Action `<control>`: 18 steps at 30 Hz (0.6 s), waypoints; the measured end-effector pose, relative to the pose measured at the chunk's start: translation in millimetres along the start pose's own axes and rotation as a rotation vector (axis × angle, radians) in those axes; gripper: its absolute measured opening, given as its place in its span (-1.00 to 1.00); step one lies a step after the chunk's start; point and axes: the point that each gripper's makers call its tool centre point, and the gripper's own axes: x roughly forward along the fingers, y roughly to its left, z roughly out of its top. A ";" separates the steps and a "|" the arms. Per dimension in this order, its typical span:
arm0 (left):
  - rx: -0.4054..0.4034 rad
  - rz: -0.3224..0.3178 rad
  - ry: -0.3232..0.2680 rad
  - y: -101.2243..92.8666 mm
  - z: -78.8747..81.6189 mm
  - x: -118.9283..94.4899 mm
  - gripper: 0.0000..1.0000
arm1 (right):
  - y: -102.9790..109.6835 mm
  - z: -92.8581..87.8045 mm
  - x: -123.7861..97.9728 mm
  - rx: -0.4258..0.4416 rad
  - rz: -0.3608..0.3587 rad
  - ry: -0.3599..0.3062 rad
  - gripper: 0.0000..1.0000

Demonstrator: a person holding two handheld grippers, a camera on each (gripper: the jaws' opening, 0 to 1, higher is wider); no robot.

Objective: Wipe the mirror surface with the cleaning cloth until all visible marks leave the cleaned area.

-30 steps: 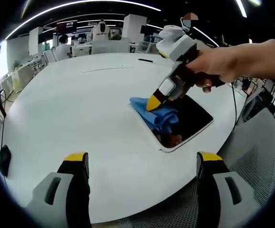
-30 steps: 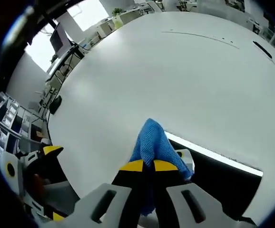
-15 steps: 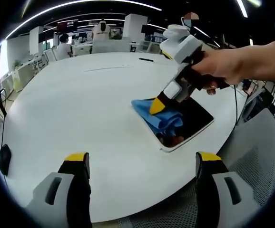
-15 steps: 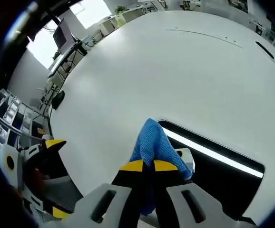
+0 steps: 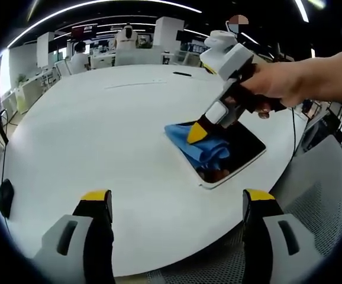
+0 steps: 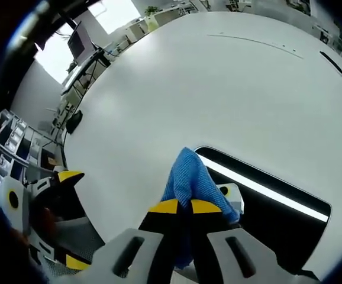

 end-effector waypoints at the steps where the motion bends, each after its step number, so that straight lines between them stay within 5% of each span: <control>1: 0.000 0.000 0.001 0.0 -0.1 -0.1 0.80 | 0.4 -0.6 -0.6 -0.004 0.002 -0.002 -1.00; 18: -0.002 0.005 0.002 1.6 -0.2 0.0 0.79 | -14.3 -6.3 -9.3 -0.015 0.001 -0.020 -1.00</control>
